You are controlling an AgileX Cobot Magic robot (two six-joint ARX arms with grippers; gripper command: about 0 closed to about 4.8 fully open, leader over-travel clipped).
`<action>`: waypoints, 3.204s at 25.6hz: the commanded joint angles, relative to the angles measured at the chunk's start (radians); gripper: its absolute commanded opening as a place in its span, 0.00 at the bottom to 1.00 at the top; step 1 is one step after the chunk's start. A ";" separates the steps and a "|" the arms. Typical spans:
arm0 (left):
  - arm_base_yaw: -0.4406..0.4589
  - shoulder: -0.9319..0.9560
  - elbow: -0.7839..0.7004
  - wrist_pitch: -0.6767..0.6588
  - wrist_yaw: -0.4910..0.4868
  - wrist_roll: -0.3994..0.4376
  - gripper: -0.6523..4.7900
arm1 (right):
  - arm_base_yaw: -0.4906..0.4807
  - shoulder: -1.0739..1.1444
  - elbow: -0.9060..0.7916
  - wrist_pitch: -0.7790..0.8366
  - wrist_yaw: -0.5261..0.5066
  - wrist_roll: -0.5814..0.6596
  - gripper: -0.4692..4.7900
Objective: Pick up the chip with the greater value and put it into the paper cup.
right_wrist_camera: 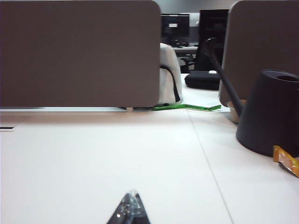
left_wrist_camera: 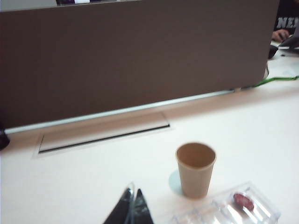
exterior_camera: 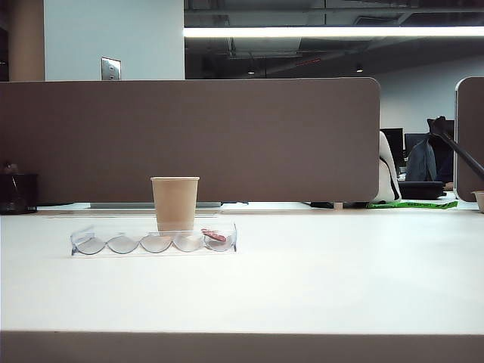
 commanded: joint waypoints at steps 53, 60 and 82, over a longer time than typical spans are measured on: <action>-0.002 -0.565 -0.443 -0.035 -0.193 -0.156 0.11 | 0.006 -0.002 -0.002 0.011 -0.089 0.040 0.08; -0.002 -0.565 -0.504 0.048 -0.104 -0.126 0.11 | 0.006 -0.002 -0.002 0.041 -0.139 0.040 0.08; -0.002 -0.565 -0.528 0.031 -0.177 -0.064 0.11 | 0.006 -0.001 -0.002 -0.052 -0.147 -0.024 0.08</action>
